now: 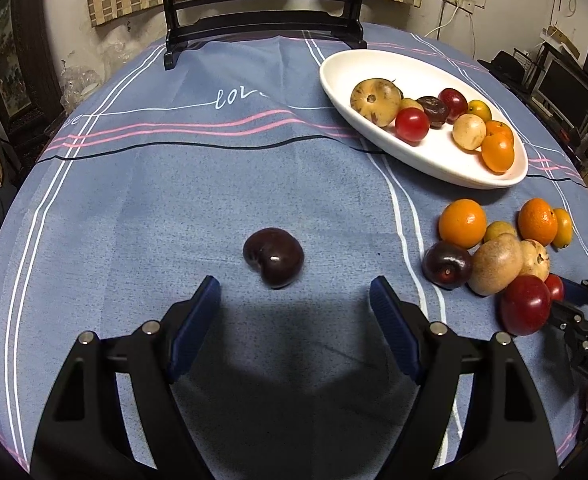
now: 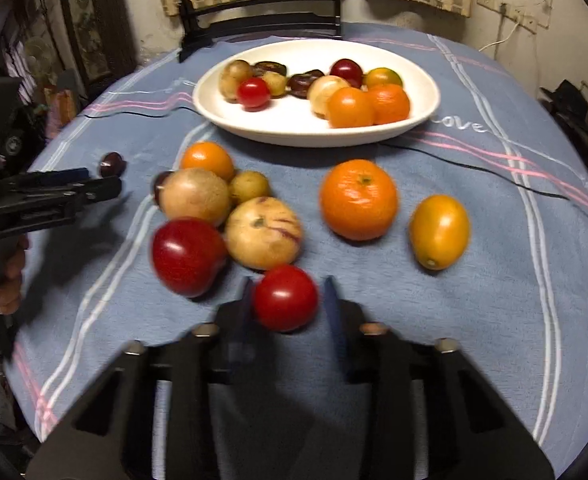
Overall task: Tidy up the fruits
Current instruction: 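Grasp the dark purple plum with the left gripper while the right gripper grasps a red tomato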
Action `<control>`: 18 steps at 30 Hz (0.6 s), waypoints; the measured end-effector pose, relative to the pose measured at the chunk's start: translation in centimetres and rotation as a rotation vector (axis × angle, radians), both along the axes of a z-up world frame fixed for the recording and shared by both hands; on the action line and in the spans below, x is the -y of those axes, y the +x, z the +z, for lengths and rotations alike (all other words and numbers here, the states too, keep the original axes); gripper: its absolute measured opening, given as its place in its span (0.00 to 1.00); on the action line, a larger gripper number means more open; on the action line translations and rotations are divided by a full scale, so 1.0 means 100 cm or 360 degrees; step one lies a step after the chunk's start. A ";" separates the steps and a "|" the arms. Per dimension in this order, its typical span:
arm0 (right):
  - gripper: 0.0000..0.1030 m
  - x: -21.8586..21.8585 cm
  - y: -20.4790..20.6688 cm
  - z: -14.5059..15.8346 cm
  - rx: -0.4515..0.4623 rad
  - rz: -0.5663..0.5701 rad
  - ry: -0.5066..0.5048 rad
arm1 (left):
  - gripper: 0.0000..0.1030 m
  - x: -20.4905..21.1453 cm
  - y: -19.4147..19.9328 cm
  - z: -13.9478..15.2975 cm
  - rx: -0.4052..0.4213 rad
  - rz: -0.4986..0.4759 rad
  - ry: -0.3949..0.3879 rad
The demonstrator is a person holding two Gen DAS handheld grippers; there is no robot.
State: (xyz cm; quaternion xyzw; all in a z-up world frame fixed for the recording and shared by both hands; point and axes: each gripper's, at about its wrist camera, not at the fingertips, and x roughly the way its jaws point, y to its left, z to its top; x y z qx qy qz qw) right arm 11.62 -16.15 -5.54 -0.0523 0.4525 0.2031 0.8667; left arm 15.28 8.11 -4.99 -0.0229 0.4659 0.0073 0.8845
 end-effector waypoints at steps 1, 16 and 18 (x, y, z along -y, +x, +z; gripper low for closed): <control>0.29 0.001 0.000 0.001 0.0002 -0.0014 0.0009 | 0.77 -0.001 0.001 -0.001 -0.0004 0.0003 0.0001; 0.29 0.051 -0.018 0.012 0.0002 -0.0135 0.0189 | 0.69 -0.006 0.019 -0.007 -0.0051 0.0031 0.0009; 0.29 0.052 -0.020 0.012 0.0000 -0.0133 0.0193 | 0.54 -0.007 0.019 -0.006 -0.0037 0.0045 0.0031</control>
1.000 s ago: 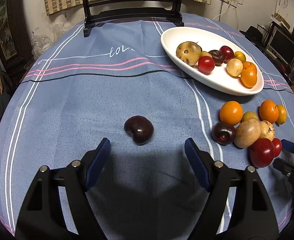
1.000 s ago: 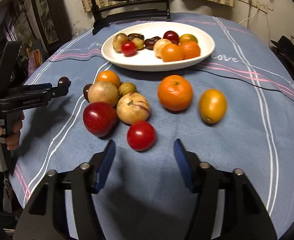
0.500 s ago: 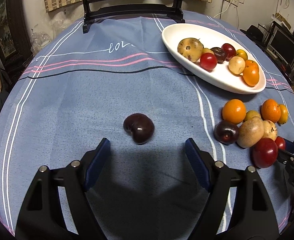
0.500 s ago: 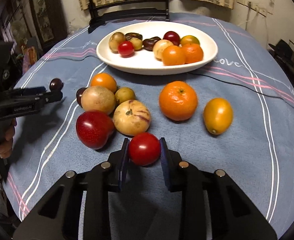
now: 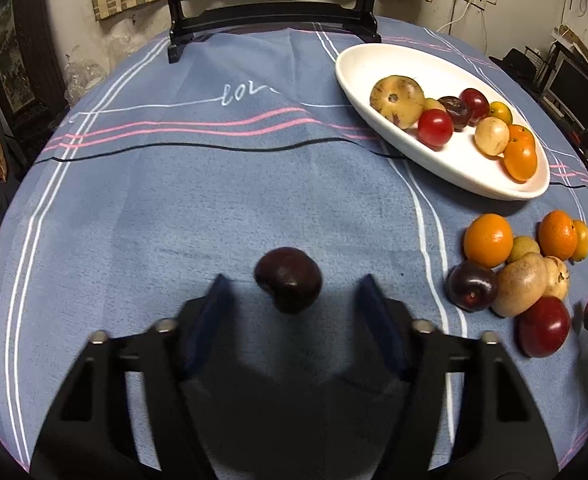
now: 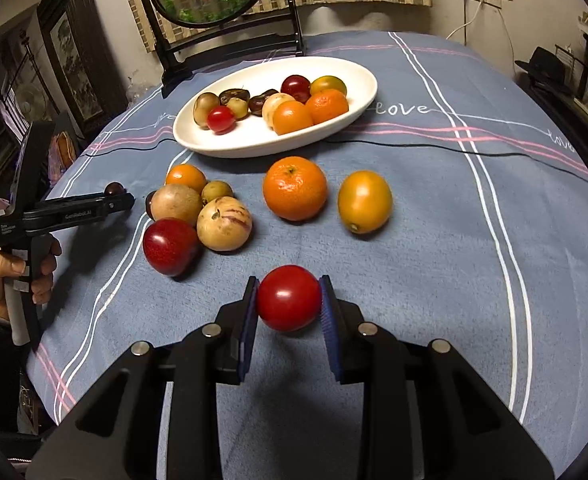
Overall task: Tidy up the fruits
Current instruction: 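Grasp the dark purple plum with the left gripper while the right gripper grasps a red tomato, then carry the plum and red tomato onto the white plate and release both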
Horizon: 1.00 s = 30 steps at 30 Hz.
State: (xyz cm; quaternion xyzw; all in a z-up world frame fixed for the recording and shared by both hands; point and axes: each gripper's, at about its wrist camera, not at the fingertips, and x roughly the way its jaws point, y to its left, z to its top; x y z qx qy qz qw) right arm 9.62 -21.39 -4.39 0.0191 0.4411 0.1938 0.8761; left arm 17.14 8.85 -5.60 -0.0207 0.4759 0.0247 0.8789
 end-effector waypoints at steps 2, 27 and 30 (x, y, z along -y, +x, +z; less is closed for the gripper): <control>0.29 0.000 -0.002 -0.001 -0.0004 0.0010 0.0008 | 0.34 -0.004 0.000 0.001 0.0001 0.0014 -0.0016; 0.29 -0.015 0.110 0.086 0.0292 -0.0029 0.0010 | 0.31 0.073 0.061 0.097 0.0289 -0.0311 -0.0072; 0.29 -0.030 0.161 0.081 0.0257 -0.0059 -0.0037 | 0.31 0.078 0.103 0.094 0.0263 -0.0281 -0.0072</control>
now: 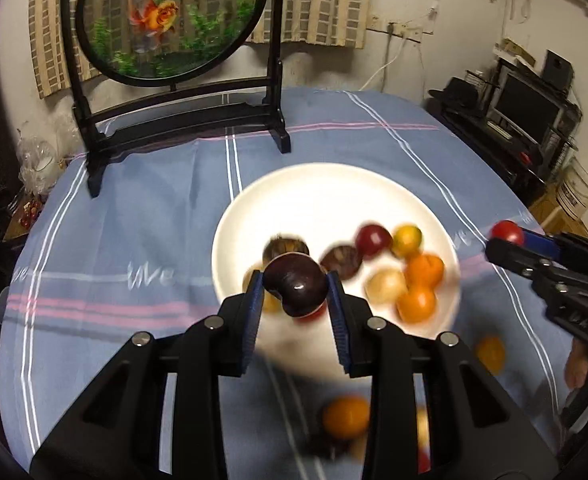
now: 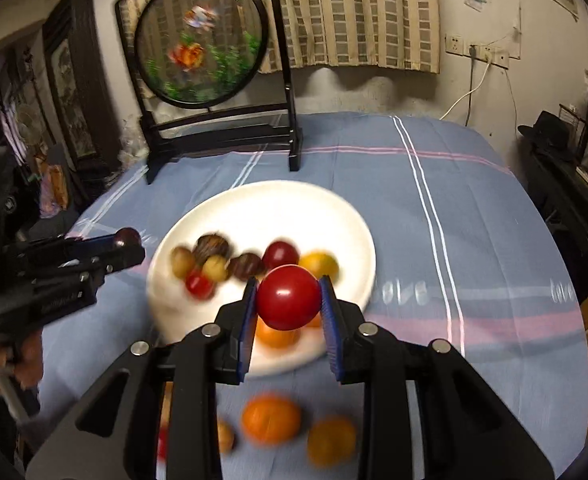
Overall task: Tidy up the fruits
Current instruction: 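Carry the plum and red tomato onto the white plate and release both, then grasp the large dark red tomato with the left gripper while the right gripper grasps the yellow tomato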
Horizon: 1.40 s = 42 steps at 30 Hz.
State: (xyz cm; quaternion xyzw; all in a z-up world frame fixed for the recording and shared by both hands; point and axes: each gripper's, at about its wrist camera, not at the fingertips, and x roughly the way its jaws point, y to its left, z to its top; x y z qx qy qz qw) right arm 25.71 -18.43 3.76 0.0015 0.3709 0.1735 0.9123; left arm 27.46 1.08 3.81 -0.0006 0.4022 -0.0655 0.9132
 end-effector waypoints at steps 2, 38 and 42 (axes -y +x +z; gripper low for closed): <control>0.29 -0.008 0.032 -0.009 -0.0057 -0.0014 -0.0012 | 0.31 -0.001 0.024 -0.006 -0.0020 0.0043 0.0007; 0.96 0.067 -0.106 -0.030 0.0044 -0.0240 0.0234 | 0.98 -0.011 -0.093 -0.025 0.0154 0.0141 0.0008; 0.96 0.079 -0.130 -0.048 -0.0018 -0.0267 0.0286 | 0.98 -0.010 -0.120 -0.041 0.0092 0.0093 0.0045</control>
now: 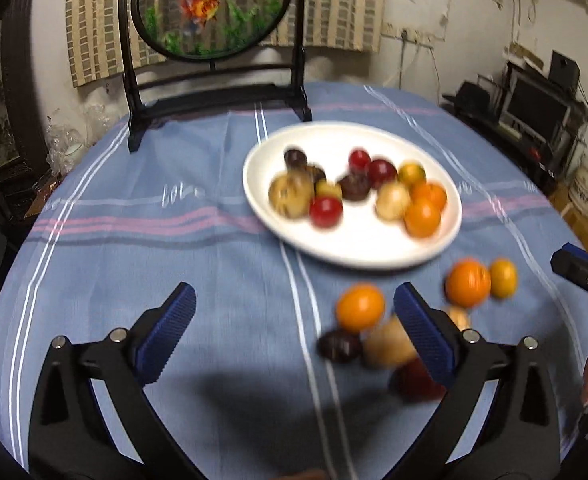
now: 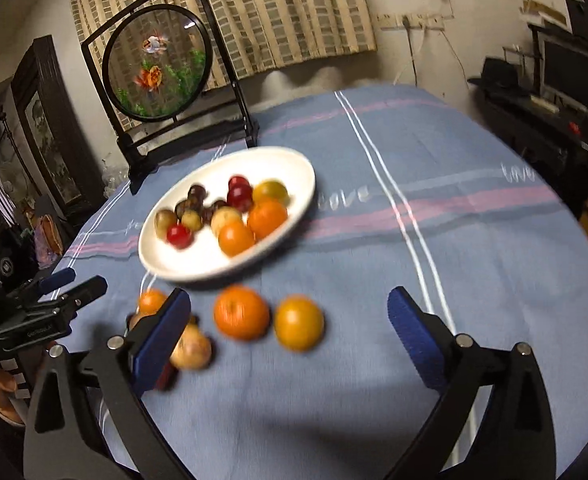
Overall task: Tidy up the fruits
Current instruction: 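Grasp the large dark red tomato with the left gripper while the right gripper grasps the yellow tomato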
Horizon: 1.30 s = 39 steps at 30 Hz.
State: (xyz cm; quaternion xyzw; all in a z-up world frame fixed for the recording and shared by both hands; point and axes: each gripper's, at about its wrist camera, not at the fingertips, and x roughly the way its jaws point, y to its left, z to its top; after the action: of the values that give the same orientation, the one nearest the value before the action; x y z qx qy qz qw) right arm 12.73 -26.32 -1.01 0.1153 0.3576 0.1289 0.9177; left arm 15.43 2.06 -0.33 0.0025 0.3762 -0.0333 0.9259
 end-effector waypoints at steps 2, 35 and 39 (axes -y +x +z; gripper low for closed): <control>0.96 0.005 -0.008 -0.009 -0.0045 -0.0015 0.0031 | 0.98 -0.001 -0.011 -0.007 -0.0030 -0.0019 -0.0021; 0.74 -0.042 0.038 -0.047 -0.0350 0.0128 -0.0465 | 0.98 0.014 -0.037 -0.045 -0.0226 -0.0122 -0.0170; 0.65 -0.043 0.045 -0.046 -0.0348 0.0129 -0.0442 | 0.98 0.014 -0.038 -0.046 -0.0233 -0.0123 -0.0182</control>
State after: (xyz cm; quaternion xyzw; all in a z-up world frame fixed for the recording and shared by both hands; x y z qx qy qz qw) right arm 17.20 -22.06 -5.60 -0.0137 0.4741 0.1020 0.8744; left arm 11.67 0.66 -4.94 -0.0383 0.4401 -0.0904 0.8926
